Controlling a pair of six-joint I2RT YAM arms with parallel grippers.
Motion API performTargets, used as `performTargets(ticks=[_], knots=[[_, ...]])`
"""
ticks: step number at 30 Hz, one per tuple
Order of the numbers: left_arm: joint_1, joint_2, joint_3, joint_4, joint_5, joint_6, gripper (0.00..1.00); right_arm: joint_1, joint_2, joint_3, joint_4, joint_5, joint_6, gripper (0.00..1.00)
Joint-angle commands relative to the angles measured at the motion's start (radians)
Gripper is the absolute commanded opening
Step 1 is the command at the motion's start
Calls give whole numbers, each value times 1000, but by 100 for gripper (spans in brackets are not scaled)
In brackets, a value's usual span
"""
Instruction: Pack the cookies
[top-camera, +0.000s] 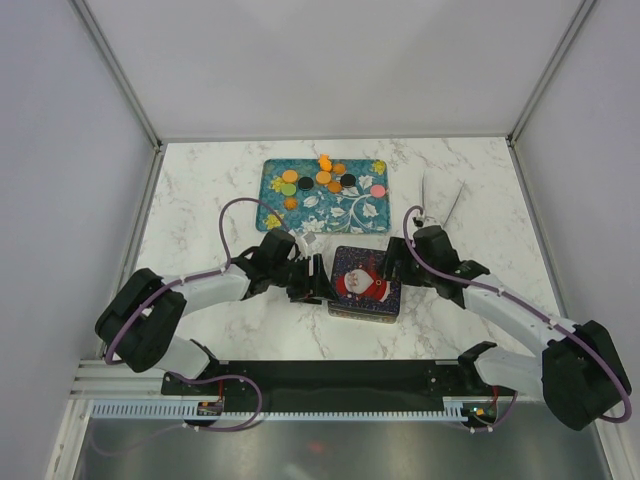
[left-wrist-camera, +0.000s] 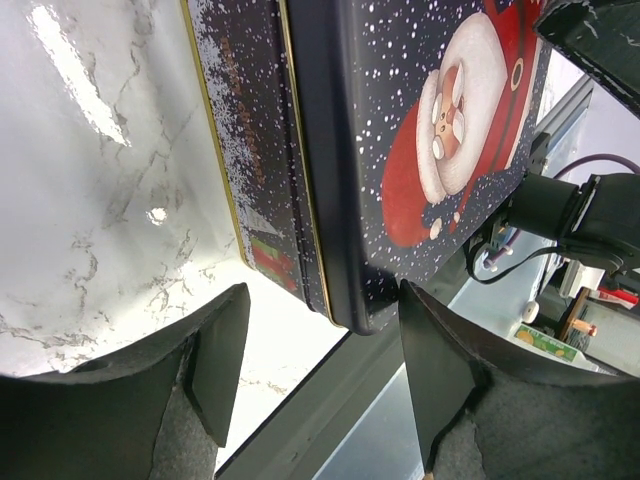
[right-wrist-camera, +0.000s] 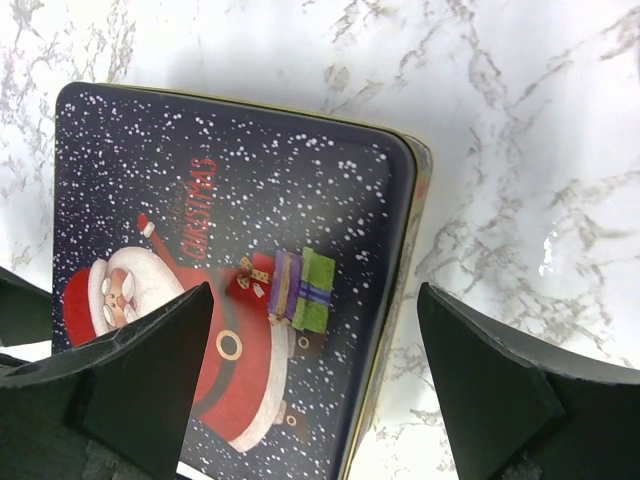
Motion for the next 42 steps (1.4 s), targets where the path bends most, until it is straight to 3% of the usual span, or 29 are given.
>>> performTargets(ticks=[1, 10, 15, 25, 32, 42], knots=[[7, -15, 21, -12, -30, 45, 68, -11, 23, 21, 92, -52, -1, 91], [7, -36, 29, -8, -20, 50, 73, -16, -55, 29, 86, -88, 14, 74], [7, -48, 30, -4, -14, 59, 77, -16, -87, 34, 77, -124, 23, 70], [7, -30, 35, -6, -20, 66, 77, -16, -73, -12, 50, -48, 5, 73], [7, -28, 63, -37, -52, 106, 83, -16, -86, -8, 33, -20, -12, 79], [12, 50, 208, -179, -118, 211, 87, -16, -43, -3, 56, -46, -21, 84]])
